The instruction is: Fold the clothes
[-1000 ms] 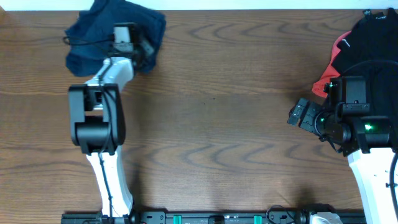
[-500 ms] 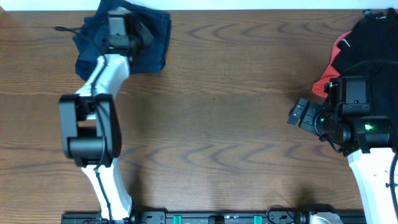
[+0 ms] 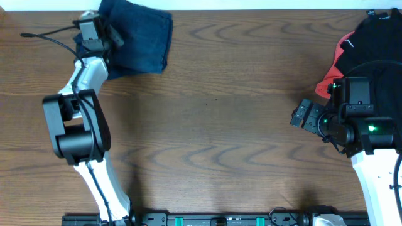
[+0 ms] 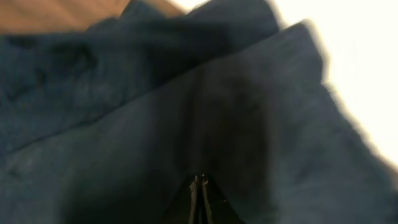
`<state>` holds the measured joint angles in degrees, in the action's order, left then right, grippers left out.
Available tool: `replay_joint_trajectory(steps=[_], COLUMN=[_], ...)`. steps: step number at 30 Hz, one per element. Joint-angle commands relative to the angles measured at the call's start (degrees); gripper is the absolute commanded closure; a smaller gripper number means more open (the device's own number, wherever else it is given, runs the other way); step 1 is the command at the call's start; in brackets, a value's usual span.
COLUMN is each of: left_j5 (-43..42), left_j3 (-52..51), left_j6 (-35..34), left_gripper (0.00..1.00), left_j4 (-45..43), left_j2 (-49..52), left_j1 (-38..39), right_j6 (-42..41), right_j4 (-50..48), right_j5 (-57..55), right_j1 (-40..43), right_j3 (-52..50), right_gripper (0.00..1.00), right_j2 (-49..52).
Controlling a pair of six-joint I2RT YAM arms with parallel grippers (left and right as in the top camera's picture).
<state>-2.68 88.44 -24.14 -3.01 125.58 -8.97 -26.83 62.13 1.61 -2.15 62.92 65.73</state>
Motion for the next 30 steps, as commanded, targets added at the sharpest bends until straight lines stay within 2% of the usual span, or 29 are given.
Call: replay_joint_trajectory(steps=[1, 8, 14, 22, 30], left_j5=[0.81, -3.54, -5.07, -5.27, -5.22], left_j3=[-0.07, -0.07, -0.07, -0.07, -0.07], left_j6=[5.73, 5.73, 5.70, 6.54, 6.54], left_gripper=[0.94, 0.94, 0.94, 0.94, 0.94], left_j4=[1.05, 2.40, 2.21, -7.28, -19.21], left_j2=[3.30, 0.79, -4.44, -5.57, -0.28], left_j1=[-1.14, -3.98, -3.50, -0.02, 0.66], right_j6=[-0.98, -0.98, -0.98, -0.98, -0.98], right_j4=[0.07, 0.07, 0.04, 0.07, 0.07], right_j5=[-0.07, -0.07, -0.07, -0.07, -0.07], right_j1=[-0.26, -0.26, -0.26, -0.26, -0.26], right_j3=[0.33, 0.33, 0.33, 0.33, 0.33], right_gripper=[0.01, 0.01, 0.01, 0.01, 0.01], right_j2=[-0.11, -0.11, -0.11, -0.11, -0.11])
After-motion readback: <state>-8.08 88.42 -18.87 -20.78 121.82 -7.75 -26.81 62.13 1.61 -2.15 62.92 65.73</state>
